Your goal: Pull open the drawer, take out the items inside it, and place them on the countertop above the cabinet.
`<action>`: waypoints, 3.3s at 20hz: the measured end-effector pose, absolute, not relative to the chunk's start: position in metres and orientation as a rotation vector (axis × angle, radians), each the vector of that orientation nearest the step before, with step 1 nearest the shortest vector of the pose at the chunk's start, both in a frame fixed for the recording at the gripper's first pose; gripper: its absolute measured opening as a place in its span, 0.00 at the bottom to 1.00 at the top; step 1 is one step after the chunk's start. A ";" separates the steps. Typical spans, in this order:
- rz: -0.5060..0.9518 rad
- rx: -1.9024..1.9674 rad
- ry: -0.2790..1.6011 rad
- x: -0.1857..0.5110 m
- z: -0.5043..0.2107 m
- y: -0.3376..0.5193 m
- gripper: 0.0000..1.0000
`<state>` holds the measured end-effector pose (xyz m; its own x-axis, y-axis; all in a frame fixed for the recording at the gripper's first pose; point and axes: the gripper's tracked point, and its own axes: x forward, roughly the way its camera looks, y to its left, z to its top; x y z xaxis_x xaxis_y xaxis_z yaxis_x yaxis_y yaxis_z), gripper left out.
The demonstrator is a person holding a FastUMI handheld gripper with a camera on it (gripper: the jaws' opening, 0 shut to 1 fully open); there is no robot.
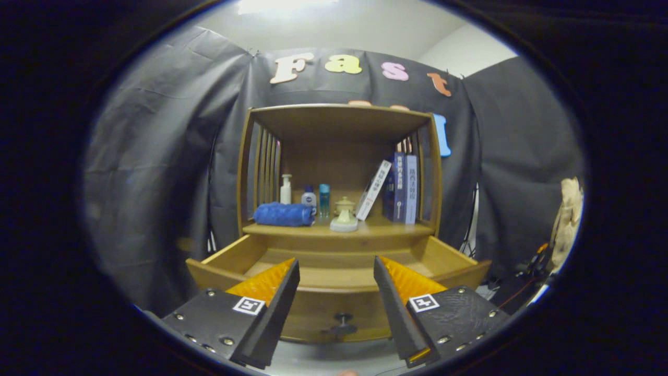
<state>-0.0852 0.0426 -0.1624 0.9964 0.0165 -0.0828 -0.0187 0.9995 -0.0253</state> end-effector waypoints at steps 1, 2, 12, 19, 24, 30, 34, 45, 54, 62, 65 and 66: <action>0.033 -0.025 0.109 -0.087 -0.174 0.047 0.85; 0.046 -0.029 0.127 -0.087 -0.180 0.049 0.85; -0.013 -0.018 0.250 -0.053 -0.230 0.007 0.86; -0.022 -0.075 0.244 -0.035 -0.241 0.014 0.97; -0.008 -0.072 0.249 -0.007 -0.239 0.013 0.98; -0.012 -0.051 0.226 0.025 -0.233 0.019 0.99; -0.034 -0.057 0.243 0.048 -0.237 0.026 0.99; -0.038 -0.039 0.266 0.113 -0.241 0.029 0.99; -0.037 0.001 0.249 0.139 -0.246 0.031 0.99; -0.033 -0.007 0.227 0.158 -0.249 0.032 0.99; -0.033 -0.007 0.221 0.162 -0.249 0.032 0.99; -0.034 -0.006 0.219 0.164 -0.250 0.032 0.99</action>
<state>0.1641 0.0322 -0.2495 0.9756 -0.0339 -0.2171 0.0326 0.9994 -0.0093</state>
